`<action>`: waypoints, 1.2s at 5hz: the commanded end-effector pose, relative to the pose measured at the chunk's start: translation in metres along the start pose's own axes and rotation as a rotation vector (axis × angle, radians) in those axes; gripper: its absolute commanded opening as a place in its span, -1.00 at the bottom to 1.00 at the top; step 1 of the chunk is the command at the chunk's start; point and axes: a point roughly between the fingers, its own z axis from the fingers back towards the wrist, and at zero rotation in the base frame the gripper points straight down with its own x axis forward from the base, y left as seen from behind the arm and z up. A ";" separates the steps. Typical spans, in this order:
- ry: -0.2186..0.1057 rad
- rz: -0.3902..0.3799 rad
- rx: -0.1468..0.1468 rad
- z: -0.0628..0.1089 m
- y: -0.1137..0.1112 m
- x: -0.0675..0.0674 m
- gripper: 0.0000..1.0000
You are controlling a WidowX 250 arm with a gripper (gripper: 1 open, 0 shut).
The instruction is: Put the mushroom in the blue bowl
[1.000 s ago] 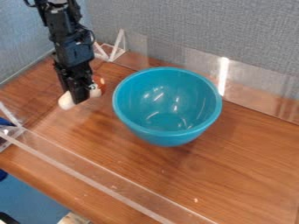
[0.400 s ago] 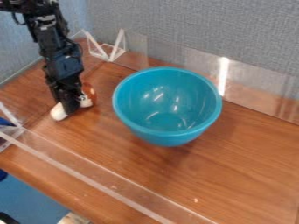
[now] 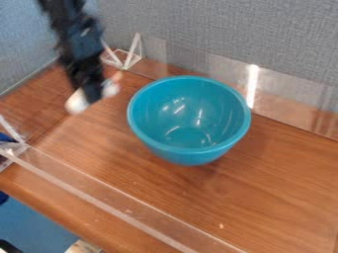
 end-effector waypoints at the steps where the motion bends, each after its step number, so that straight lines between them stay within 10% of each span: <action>1: -0.060 -0.136 0.021 0.037 -0.038 0.041 -1.00; 3: -0.056 -0.384 -0.014 0.028 -0.121 0.078 -1.00; 5: 0.024 -0.176 0.001 -0.013 -0.032 0.014 -1.00; 6: 0.037 -0.230 -0.009 -0.032 -0.050 0.024 -1.00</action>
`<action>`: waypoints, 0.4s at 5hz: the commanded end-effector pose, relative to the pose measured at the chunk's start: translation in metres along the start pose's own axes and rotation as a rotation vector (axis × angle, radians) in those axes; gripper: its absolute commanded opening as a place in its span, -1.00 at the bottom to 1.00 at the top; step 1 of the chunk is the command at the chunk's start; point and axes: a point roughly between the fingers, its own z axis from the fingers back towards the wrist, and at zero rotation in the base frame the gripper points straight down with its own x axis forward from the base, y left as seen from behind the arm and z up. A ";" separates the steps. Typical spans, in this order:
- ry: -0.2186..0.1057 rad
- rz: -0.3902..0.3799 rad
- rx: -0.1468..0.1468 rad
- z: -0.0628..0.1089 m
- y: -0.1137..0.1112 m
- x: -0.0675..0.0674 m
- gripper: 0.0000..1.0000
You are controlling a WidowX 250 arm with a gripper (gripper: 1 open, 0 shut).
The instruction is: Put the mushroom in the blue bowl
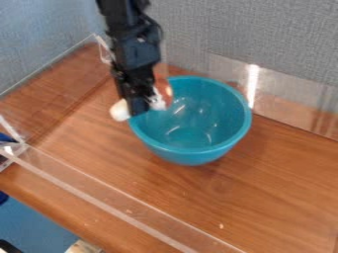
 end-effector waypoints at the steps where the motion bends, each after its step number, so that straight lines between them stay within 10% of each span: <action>1: -0.016 -0.020 0.013 -0.002 -0.007 0.017 -1.00; 2: -0.022 -0.004 0.010 0.008 -0.005 0.016 -1.00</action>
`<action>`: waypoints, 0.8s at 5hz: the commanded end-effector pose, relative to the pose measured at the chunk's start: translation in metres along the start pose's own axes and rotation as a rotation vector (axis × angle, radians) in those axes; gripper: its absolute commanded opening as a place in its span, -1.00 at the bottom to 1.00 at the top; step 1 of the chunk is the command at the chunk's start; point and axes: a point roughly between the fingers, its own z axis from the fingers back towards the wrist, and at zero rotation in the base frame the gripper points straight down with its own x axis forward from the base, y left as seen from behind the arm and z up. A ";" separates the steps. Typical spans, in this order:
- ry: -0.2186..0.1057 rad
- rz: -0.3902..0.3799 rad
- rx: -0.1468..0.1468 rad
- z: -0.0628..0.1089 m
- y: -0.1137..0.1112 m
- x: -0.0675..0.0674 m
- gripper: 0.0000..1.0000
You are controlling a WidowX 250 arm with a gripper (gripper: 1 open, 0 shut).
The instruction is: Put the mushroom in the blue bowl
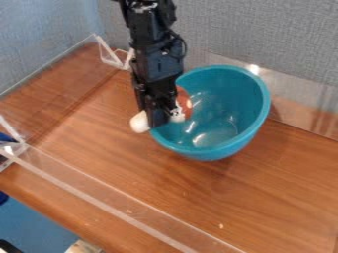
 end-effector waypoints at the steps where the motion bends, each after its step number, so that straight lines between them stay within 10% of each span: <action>1: -0.054 0.028 0.045 0.024 0.014 0.004 -1.00; 4: -0.054 0.000 0.035 0.051 0.007 0.000 -1.00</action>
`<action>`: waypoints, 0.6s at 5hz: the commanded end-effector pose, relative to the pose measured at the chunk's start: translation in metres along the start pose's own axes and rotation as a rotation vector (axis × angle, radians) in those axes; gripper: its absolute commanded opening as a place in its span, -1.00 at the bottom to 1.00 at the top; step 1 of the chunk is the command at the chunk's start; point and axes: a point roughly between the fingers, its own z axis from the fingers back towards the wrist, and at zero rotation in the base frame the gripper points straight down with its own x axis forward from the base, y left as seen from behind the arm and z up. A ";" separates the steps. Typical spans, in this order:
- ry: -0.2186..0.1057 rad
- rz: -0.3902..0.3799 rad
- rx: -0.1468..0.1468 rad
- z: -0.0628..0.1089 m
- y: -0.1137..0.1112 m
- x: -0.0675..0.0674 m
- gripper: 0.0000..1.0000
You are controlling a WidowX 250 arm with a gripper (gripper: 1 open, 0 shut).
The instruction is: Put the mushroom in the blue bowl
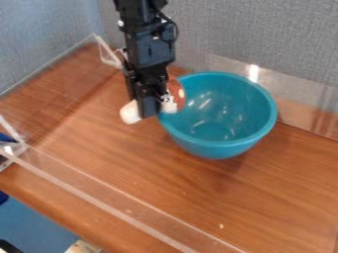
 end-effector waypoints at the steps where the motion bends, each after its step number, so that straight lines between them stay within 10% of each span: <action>1: -0.069 -0.028 0.053 0.027 0.008 0.000 -1.00; 3: -0.068 -0.089 0.045 0.029 0.012 -0.001 -1.00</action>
